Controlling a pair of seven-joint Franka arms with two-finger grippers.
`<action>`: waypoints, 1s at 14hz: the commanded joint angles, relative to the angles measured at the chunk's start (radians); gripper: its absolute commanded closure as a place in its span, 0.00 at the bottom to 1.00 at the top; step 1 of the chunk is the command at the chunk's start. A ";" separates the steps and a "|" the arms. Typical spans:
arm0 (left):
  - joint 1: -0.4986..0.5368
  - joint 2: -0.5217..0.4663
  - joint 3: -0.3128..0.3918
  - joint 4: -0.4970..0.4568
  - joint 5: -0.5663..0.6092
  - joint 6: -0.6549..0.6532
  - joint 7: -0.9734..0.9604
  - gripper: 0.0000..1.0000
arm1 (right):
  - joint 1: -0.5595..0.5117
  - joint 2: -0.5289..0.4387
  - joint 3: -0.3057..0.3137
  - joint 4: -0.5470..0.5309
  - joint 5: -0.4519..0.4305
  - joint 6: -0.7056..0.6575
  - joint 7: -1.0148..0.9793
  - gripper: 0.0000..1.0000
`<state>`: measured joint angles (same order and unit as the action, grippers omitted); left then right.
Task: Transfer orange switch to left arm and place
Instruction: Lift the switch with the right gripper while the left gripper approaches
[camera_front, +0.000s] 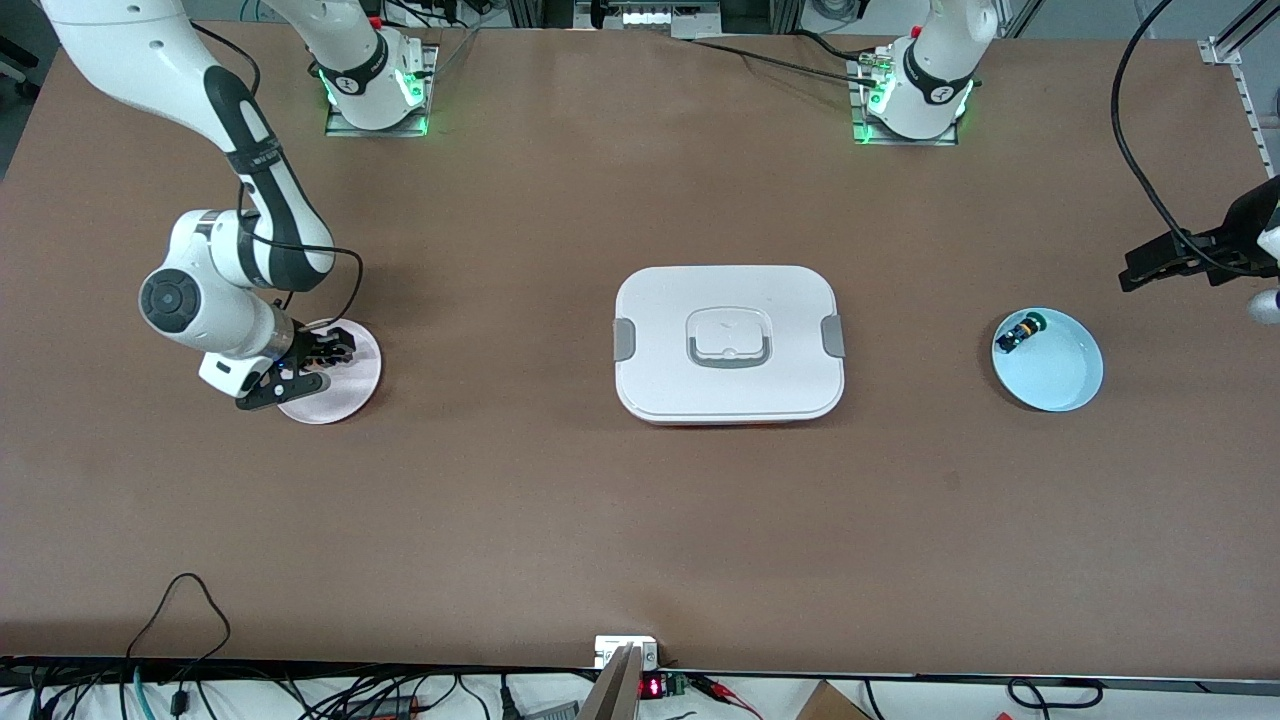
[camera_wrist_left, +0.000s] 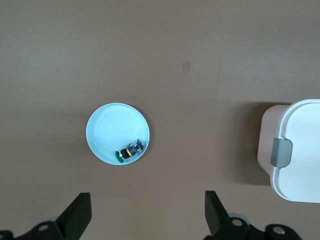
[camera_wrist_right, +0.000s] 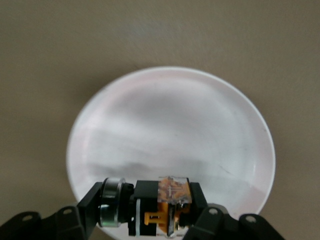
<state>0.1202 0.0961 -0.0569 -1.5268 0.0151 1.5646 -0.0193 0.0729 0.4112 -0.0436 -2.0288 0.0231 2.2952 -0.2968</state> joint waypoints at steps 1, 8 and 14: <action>0.004 -0.015 0.002 -0.006 -0.023 -0.012 0.007 0.00 | -0.005 -0.041 0.037 0.181 0.015 -0.239 -0.039 0.79; 0.007 0.005 0.083 -0.016 -0.346 -0.060 0.009 0.00 | -0.001 -0.111 0.119 0.456 0.060 -0.482 -0.045 0.79; 0.012 0.031 0.083 -0.148 -0.818 -0.061 0.019 0.00 | 0.001 -0.130 0.177 0.582 0.282 -0.496 -0.269 0.86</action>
<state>0.1294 0.1240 0.0254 -1.6207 -0.6646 1.5058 -0.0166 0.0818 0.2871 0.1219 -1.4839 0.2123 1.8199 -0.4838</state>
